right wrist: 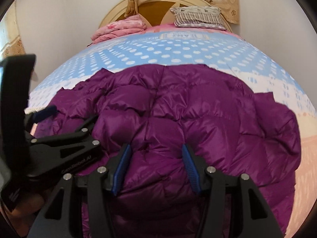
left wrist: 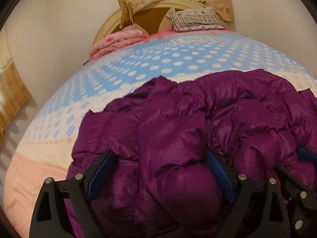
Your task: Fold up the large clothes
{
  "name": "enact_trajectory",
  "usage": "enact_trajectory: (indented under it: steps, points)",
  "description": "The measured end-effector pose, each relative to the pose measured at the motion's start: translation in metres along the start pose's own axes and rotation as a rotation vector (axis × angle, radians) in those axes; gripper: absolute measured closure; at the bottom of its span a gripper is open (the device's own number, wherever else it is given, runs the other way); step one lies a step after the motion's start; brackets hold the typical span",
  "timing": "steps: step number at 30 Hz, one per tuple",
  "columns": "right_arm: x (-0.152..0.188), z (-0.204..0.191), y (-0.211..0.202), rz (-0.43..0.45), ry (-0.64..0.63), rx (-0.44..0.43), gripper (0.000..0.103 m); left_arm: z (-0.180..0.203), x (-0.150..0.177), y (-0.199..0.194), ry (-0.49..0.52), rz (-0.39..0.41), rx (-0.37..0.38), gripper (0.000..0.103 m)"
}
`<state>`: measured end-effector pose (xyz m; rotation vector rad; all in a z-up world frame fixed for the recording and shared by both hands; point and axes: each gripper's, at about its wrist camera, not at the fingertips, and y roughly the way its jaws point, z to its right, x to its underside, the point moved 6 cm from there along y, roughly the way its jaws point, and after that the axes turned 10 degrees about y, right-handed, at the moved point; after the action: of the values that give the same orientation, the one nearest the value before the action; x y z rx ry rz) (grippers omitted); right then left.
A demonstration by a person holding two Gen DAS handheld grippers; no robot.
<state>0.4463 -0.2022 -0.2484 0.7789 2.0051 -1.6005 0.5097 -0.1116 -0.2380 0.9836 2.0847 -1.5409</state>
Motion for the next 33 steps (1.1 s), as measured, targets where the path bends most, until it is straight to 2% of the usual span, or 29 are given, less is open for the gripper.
enact_trajectory:
  steps: [16,33]
  points:
    - [0.004,-0.005,0.007,0.001,-0.036,0.061,0.046,0.003,0.004,0.016,-0.009,-0.036,0.022,0.004]
    - [0.006,-0.007,0.008,0.001,-0.043,0.079,0.046,0.002,0.006,0.018,-0.011,-0.043,0.028,0.003]
